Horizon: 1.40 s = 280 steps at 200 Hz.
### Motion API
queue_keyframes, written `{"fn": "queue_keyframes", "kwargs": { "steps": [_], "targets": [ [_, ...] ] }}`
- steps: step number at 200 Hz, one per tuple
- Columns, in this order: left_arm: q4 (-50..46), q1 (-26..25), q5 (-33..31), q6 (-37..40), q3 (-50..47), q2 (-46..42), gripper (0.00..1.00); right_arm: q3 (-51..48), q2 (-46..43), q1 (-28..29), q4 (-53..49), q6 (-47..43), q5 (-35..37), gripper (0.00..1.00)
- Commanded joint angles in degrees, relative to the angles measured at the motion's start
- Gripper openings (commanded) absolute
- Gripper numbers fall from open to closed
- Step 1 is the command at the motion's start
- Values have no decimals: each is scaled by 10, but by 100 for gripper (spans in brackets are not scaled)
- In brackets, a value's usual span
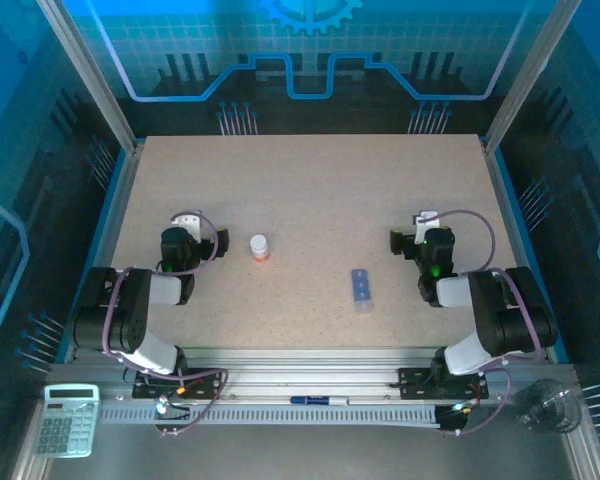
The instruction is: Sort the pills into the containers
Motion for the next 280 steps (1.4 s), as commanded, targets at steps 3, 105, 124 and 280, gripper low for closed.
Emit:
{"fn": "queue_keyframes", "kwargs": {
  "steps": [3,105,124,280],
  "targets": [
    [43,-6,21,-15,17,8,99,14,8,16,53,-18,19,100],
    [42,-5,22,-15,18,8,99,19,6,-3,39,-7,-17,100],
    [41,-4,23,-16,18,8,99,19,5,-6,38,-7,-25,100],
    [-86,-5,-41,-36,39,-102,99,96,-170,-12,-229,77,34,100]
  ]
}}
